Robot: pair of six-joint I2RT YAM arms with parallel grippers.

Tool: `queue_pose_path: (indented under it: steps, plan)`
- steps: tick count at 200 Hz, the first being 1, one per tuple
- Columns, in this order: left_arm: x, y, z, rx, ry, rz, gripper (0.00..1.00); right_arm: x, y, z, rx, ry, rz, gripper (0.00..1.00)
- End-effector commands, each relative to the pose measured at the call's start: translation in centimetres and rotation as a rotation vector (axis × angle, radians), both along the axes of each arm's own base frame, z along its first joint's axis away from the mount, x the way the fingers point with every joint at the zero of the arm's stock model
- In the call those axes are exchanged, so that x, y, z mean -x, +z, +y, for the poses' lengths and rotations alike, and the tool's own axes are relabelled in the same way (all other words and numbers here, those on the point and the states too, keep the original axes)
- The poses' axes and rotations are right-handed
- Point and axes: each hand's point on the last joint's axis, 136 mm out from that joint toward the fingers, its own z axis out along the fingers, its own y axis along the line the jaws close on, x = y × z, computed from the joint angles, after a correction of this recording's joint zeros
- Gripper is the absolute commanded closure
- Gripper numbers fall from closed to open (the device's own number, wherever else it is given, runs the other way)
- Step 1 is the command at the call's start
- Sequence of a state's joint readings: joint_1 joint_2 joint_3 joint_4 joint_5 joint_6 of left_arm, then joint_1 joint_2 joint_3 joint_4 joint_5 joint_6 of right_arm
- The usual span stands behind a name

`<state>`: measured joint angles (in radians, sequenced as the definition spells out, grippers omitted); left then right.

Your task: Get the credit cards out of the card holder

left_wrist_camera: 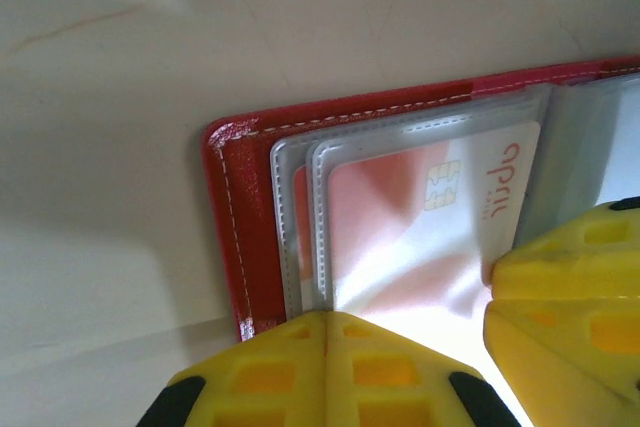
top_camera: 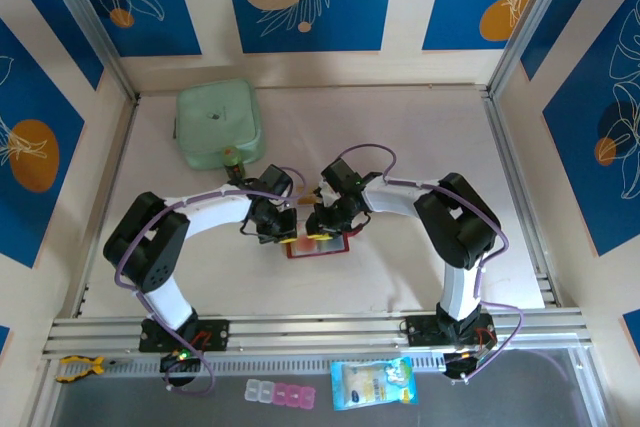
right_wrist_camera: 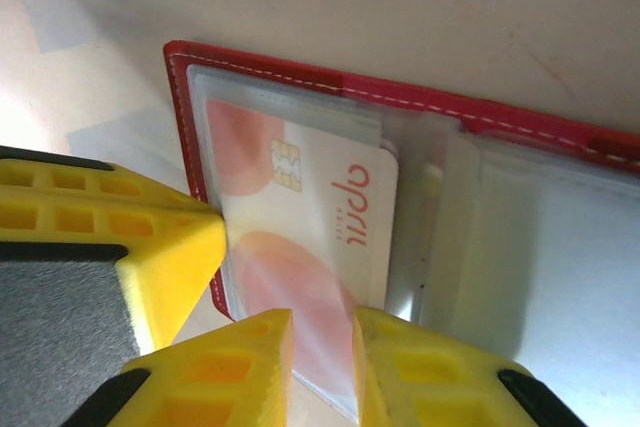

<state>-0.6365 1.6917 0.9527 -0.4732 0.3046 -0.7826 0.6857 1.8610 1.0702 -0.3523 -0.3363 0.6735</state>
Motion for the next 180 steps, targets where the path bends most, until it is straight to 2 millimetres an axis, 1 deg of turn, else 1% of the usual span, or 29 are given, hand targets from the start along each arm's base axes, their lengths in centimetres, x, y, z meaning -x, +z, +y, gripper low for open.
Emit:
queue_pose_path:
  steps: [1, 28, 53, 90, 180]
  plan:
    - [0.3, 0.0, 1.1, -0.036, -0.001, 0.004, 1.00, 0.6, -1.2, -0.8, 0.030, -0.006, 0.039, 0.77]
    - [0.5, -0.6, 1.1, -0.044, -0.004, 0.016, 1.00, 0.6, -1.4, -1.1, 0.055, -0.011, 0.035, 0.76]
    - [0.8, -1.2, 1.8, -0.065, -0.007, 0.032, 1.00, 0.3, -1.3, -1.7, 0.088, -0.020, 0.014, 0.77]
    - [0.7, -1.2, 2.1, -0.064, 0.000, 0.030, 1.00, 0.3, -1.5, -2.3, 0.112, -0.022, 0.013, 0.77]
    - [0.5, -1.0, 2.0, -0.057, -0.003, 0.024, 1.00, 0.0, -0.3, -2.6, 0.118, -0.026, -0.015, 0.76]
